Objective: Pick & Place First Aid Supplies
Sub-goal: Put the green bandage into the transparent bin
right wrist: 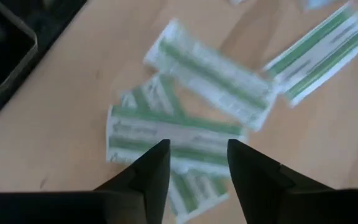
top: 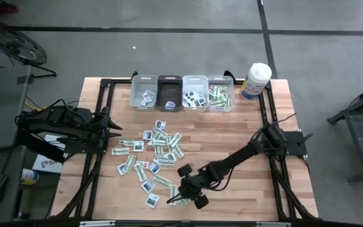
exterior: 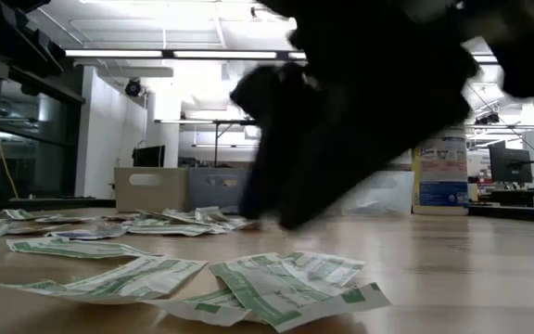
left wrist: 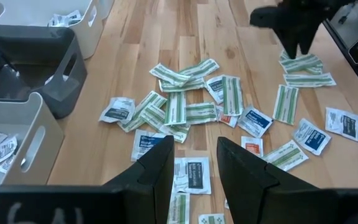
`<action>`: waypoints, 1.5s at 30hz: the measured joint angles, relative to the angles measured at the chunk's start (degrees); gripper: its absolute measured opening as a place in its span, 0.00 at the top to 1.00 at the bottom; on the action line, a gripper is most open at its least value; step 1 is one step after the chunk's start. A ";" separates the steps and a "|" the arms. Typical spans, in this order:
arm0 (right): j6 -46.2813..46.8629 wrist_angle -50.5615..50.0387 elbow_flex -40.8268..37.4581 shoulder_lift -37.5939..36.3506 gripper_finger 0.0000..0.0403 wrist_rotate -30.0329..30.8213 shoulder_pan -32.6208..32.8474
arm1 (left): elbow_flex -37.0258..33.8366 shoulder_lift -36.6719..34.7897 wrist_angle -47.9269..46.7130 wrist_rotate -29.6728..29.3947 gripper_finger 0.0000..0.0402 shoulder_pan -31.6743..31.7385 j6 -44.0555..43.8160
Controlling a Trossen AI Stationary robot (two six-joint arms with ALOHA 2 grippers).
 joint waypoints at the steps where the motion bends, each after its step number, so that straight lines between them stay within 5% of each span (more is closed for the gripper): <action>1: 0.11 0.46 -0.01 0.74 0.60 -0.68 0.04 | 0.00 0.00 -0.02 0.00 0.70 0.00 0.00; 11: 6.10 2.39 0.17 3.25 0.54 1.95 0.13 | 0.00 0.00 -1.77 0.02 0.70 -0.01 0.00; 30: 10.68 4.57 0.00 3.44 0.74 5.28 -0.07 | 0.00 0.00 -2.99 0.04 0.70 -0.01 0.00; 45: 10.33 5.44 2.99 3.64 0.76 6.82 -0.02 | 0.00 0.00 -2.97 0.17 0.70 -0.01 0.00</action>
